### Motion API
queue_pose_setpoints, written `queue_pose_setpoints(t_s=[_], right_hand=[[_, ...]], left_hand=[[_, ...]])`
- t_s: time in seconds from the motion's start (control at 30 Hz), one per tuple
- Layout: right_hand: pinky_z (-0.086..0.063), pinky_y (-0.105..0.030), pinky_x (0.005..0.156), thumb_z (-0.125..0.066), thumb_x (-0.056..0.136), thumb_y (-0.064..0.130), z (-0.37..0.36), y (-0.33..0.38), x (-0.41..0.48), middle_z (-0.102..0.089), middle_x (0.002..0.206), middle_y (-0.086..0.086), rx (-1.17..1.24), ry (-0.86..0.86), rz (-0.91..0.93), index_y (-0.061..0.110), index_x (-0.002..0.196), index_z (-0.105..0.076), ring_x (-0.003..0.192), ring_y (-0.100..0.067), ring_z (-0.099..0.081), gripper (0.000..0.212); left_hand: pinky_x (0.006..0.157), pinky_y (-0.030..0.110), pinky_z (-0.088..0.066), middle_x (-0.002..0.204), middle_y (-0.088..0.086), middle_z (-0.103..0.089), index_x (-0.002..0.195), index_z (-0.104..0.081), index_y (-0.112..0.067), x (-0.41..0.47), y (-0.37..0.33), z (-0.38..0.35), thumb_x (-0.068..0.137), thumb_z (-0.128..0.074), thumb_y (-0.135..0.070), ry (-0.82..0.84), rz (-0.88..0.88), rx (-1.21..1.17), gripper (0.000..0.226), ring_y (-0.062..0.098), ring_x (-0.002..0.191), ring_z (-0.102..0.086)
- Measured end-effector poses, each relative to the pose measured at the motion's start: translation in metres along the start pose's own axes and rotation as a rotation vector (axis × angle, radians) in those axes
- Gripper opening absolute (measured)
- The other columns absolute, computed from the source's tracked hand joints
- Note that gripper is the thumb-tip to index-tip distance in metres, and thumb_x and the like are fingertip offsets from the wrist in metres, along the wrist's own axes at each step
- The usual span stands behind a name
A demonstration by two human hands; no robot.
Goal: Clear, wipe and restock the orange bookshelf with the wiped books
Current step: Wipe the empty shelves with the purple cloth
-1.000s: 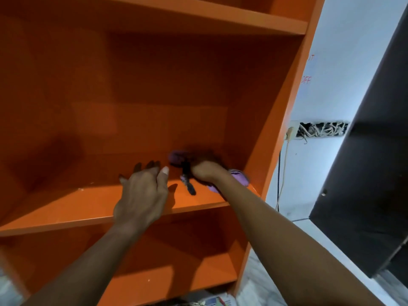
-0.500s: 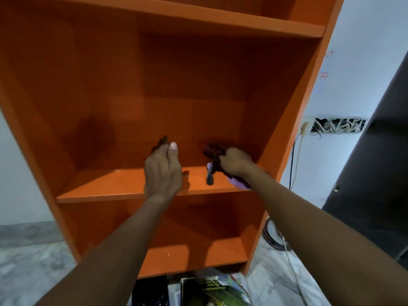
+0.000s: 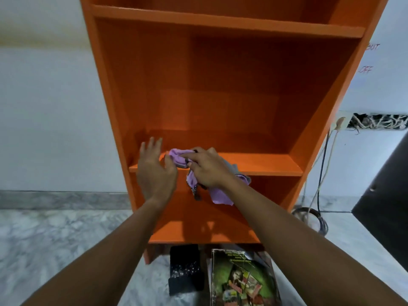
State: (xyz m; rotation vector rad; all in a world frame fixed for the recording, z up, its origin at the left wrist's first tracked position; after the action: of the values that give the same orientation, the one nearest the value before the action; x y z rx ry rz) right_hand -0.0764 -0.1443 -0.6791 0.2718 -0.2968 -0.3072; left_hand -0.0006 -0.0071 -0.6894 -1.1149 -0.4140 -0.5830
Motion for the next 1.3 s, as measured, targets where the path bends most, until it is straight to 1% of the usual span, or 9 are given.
queue_pose_setpoints(t_s=[0.13,0.27,0.5,0.67,0.83,0.97,1.07,1.2,1.3], right_hand=[[-0.028,-0.036,0.086,-0.046,0.101,0.004,-0.004,0.05,-0.009,-0.054,0.107,-0.01,0.082,0.014,0.085,0.021,0.135,-0.064,0.097,-0.029,-0.045,0.042],[-0.042,-0.033,0.067,-0.048,0.098,-0.003,0.002,0.058,-0.011,-0.066,0.132,-0.013,0.301,0.055,0.064,0.017,0.134,-0.067,0.083,-0.024,-0.062,0.045],[-0.049,-0.044,0.093,-0.049,0.103,0.003,0.042,-0.007,0.03,-0.063,0.125,-0.005,0.582,-0.49,-0.274,0.009,0.138,-0.058,0.11,-0.028,-0.059,0.038],[-0.039,-0.038,0.074,-0.04,0.104,0.021,0.013,-0.058,0.068,-0.062,0.093,-0.02,0.202,-0.121,-0.553,0.007,0.089,-0.061,0.08,-0.032,-0.053,0.029],[-0.042,-0.037,0.105,-0.04,0.109,0.037,-0.006,-0.035,0.126,-0.057,0.143,-0.018,0.285,-0.015,-0.398,0.01,0.139,-0.057,0.13,-0.036,-0.054,0.044],[-0.044,-0.037,0.096,-0.042,0.107,0.048,-0.022,0.011,0.14,-0.059,0.143,-0.005,0.196,0.154,-0.163,0.031,0.142,-0.056,0.121,-0.028,-0.059,0.042],[-0.044,-0.035,0.096,-0.048,0.105,0.022,-0.032,0.047,0.128,-0.066,0.131,-0.008,0.238,0.176,-0.009,0.021,0.126,-0.068,0.111,-0.023,-0.059,0.029],[-0.041,-0.037,0.073,-0.051,0.105,0.025,-0.035,0.074,0.09,-0.071,0.103,-0.01,0.175,0.106,0.135,0.01,0.099,-0.068,0.087,-0.024,-0.058,0.024],[-0.038,-0.02,0.067,-0.056,0.103,0.021,-0.029,0.078,0.057,-0.072,0.109,-0.001,0.158,0.066,0.281,0.018,0.121,-0.072,0.074,0.005,-0.055,0.024]], left_hand=[[0.117,0.053,-0.027,0.15,0.009,-0.052,0.124,-0.068,-0.014,-0.01,0.01,0.042,0.087,-0.065,-0.017,-0.202,-0.014,0.174,0.038,0.035,0.145,-0.036],[0.118,0.056,-0.031,0.151,0.013,-0.048,0.145,-0.044,-0.017,0.007,0.016,0.059,0.093,-0.067,-0.034,-0.114,0.342,0.069,0.059,0.037,0.141,-0.042],[0.091,0.051,-0.056,0.114,0.01,-0.073,0.12,-0.068,-0.016,0.03,0.047,0.053,0.101,-0.054,-0.033,0.005,0.315,0.052,0.029,0.035,0.098,-0.069],[0.096,0.057,-0.054,0.13,0.011,-0.067,0.123,-0.068,-0.015,0.028,0.069,0.045,0.102,-0.051,-0.035,0.01,0.219,0.098,0.034,0.036,0.114,-0.065],[0.106,0.056,-0.044,0.152,0.008,-0.051,0.135,-0.063,-0.019,0.028,0.079,0.043,0.103,-0.05,-0.038,0.027,0.198,0.139,0.039,0.037,0.134,-0.053],[0.104,0.052,-0.046,0.154,0.01,-0.047,0.132,-0.064,-0.019,0.028,0.08,0.044,0.104,-0.051,-0.033,0.035,0.187,0.147,0.034,0.036,0.135,-0.051],[0.102,0.052,-0.047,0.152,0.013,-0.049,0.125,-0.067,-0.015,0.029,0.081,0.043,0.103,-0.051,-0.029,0.059,0.167,0.12,0.03,0.037,0.132,-0.052],[0.107,0.056,-0.045,0.148,0.015,-0.053,0.123,-0.068,-0.017,0.031,0.085,0.044,0.103,-0.048,-0.032,0.093,0.192,0.065,0.032,0.039,0.135,-0.05],[0.113,0.06,-0.038,0.148,0.01,-0.055,0.128,-0.066,-0.027,0.03,0.085,0.048,0.101,-0.039,-0.047,0.134,0.198,0.003,0.044,0.037,0.145,-0.038]])
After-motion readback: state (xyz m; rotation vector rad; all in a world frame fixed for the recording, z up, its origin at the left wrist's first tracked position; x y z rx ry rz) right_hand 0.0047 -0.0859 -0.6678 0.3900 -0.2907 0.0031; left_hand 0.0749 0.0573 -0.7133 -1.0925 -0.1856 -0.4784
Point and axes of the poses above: each hand's wrist, its own x-axis towards the middle knuckle, its own z-axis out of the back of the hand, y = z × x, the point moved 1 cm from there along x, towards the middle knuckle
